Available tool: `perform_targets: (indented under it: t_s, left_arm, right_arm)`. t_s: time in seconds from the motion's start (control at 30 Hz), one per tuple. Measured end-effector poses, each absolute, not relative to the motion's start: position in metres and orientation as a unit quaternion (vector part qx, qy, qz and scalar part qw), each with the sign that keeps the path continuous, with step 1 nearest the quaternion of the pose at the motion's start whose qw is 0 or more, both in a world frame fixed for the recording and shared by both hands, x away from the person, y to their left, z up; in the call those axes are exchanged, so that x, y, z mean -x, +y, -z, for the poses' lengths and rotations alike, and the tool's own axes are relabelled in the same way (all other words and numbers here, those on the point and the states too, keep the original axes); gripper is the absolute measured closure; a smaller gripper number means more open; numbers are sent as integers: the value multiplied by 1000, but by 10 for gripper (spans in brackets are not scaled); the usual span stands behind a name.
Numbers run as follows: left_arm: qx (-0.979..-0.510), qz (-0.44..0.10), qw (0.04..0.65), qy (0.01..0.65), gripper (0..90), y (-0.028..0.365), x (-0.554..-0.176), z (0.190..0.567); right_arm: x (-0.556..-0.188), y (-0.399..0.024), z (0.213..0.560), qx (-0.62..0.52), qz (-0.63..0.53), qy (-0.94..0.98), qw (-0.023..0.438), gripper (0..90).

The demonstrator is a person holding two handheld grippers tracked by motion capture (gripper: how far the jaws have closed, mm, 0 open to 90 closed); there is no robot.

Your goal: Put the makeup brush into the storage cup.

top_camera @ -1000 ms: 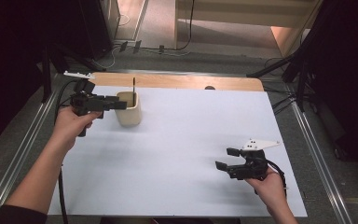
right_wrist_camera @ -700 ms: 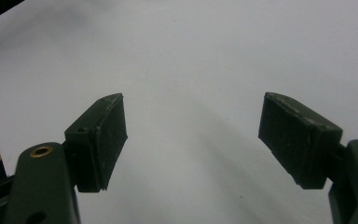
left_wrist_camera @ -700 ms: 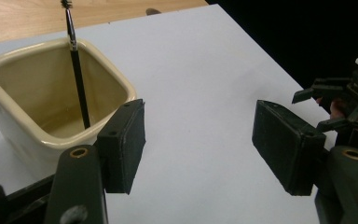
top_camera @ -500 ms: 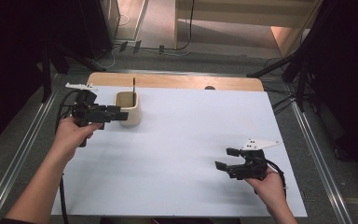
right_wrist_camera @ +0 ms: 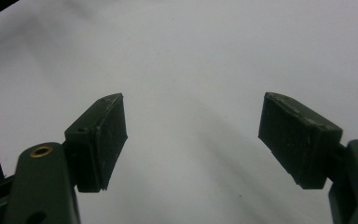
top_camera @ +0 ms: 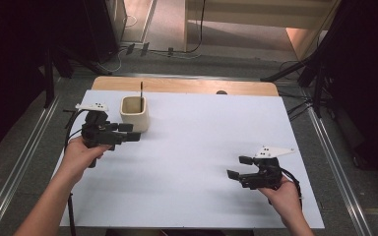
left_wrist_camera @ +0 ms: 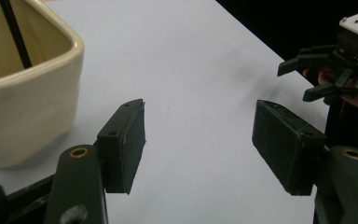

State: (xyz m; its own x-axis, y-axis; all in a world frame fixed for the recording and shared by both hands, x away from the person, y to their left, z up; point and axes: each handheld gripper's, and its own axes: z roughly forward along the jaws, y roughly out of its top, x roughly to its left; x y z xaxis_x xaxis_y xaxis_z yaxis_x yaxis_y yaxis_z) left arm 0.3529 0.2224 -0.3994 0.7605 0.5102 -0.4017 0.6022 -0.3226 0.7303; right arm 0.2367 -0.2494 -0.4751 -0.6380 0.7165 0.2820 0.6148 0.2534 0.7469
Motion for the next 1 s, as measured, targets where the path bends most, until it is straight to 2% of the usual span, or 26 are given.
perform_targets:
  t_s: [0.13,0.23,0.67,1.0]
  left_arm:
    - [-819,49,461,339,349,217,-347,406]
    - [-825,29,456,331,349,215,-343,408]
    - [-831,38,453,320,349,212,-330,423]
    - [-837,7,446,318,349,215,-319,433]
  right_arm:
    - [-237,-249,475,-418,-445,790,56,245]
    - [-237,-248,475,-416,-444,791,55,245]
    - [-237,-250,475,-424,-455,782,47,245]
    - [-239,-247,476,-421,-447,788,47,245]
